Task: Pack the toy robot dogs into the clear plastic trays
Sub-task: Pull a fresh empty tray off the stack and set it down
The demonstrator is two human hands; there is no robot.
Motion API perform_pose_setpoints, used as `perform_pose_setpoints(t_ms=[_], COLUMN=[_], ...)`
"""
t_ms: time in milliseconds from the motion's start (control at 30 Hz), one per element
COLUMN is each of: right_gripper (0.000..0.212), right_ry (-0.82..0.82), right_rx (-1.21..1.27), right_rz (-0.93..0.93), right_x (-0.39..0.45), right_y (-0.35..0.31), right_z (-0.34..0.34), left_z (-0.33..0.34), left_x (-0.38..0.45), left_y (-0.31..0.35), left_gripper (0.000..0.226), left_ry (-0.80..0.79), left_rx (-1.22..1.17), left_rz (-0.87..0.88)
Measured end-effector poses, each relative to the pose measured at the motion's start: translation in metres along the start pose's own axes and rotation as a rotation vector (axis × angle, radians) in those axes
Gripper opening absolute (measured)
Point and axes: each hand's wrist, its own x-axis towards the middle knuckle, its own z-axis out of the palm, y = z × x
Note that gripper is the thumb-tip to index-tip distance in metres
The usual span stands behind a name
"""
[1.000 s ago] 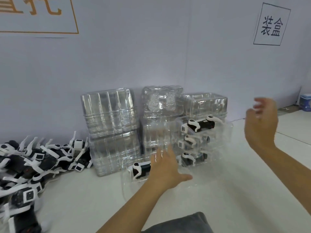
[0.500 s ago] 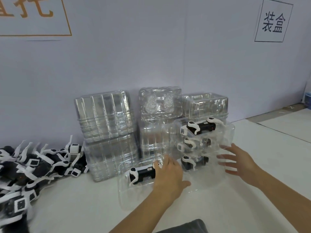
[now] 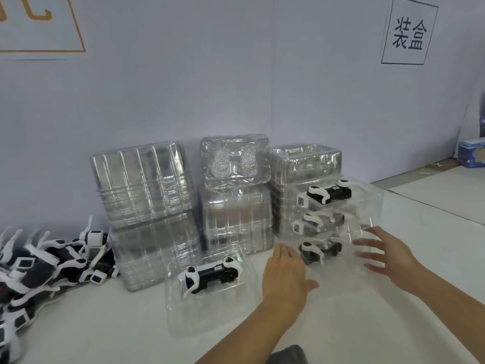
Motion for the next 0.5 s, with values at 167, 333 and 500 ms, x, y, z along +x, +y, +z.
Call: perform_pose_setpoints(t_ms=[167,333,500], right_gripper=[0.029,0.026,0.034], right_ry=[0.051,0.093,0.114], right_rx=[-0.041,-0.028,-0.015], right_rz=[-0.010,-0.002,-0.023], right_x=[0.012,0.020,0.023], right_y=[-0.006,-0.009,-0.007], right_z=[-0.021,-0.031,-0.028], left_z=[-0.001,0.001,0.009], left_x=[0.012,0.020,0.021], left_y=[0.024,0.039,0.028], left_gripper=[0.096,0.093,0.095], left_ry=[-0.040,-0.065,-0.011], left_rx=[-0.264,-0.397,-0.683], left_rz=[-0.033,-0.061,-0.093])
